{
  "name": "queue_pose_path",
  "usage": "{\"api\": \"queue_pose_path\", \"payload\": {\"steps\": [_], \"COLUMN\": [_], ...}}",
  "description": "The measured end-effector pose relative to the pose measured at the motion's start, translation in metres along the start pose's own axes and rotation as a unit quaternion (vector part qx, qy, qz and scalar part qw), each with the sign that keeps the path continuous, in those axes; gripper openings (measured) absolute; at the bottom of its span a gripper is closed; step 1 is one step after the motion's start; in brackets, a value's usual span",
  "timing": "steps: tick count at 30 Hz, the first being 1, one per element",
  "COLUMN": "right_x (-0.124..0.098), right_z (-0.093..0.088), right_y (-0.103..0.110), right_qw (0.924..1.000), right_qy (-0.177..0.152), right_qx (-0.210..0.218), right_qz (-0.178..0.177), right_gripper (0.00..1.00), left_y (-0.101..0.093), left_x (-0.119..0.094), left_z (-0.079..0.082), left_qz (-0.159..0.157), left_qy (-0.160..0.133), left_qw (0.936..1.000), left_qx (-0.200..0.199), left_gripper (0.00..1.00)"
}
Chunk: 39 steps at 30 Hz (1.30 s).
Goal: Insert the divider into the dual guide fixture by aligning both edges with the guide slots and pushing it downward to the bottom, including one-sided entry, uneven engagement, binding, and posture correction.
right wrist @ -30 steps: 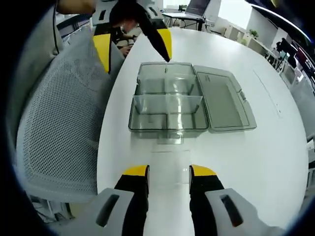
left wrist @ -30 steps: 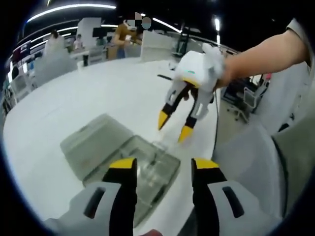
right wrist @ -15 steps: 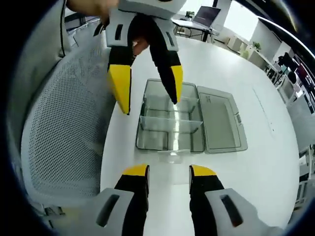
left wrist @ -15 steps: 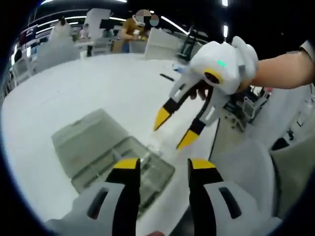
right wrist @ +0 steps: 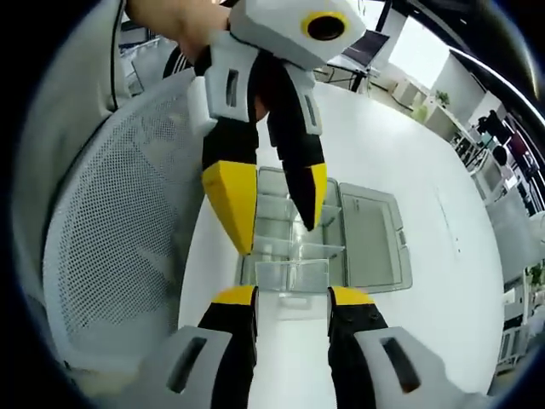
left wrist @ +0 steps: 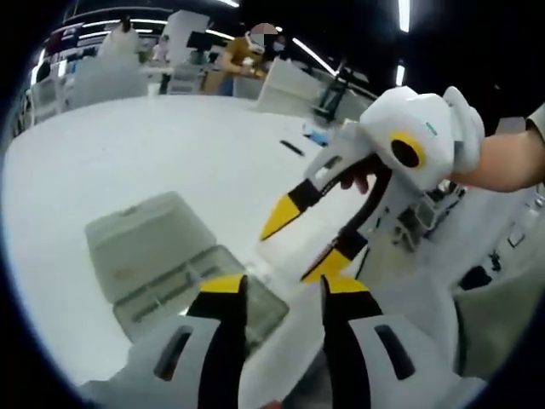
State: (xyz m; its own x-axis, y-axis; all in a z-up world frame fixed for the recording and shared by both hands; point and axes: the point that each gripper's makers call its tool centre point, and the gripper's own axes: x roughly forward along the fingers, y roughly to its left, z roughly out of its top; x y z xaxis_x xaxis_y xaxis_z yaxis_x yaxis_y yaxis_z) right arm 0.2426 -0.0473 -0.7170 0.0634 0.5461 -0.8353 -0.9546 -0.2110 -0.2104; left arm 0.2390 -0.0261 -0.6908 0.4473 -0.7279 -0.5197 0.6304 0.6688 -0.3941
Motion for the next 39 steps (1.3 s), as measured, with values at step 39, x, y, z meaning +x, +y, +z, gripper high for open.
{"api": "queue_pose_path", "payload": {"steps": [39], "right_x": [-0.010], "right_z": [0.040], "right_y": [-0.001], "right_qw": [0.9987], "right_qy": [-0.031], "right_qx": [-0.018], "right_qz": [-0.036], "right_gripper": [0.27], "left_y": [0.000], "left_x": [-0.022], "left_z": [0.009], "left_qz": [-0.014], "left_qy": [-0.051], "left_qw": [0.9895], "left_qx": [-0.135], "left_gripper": [0.12]}}
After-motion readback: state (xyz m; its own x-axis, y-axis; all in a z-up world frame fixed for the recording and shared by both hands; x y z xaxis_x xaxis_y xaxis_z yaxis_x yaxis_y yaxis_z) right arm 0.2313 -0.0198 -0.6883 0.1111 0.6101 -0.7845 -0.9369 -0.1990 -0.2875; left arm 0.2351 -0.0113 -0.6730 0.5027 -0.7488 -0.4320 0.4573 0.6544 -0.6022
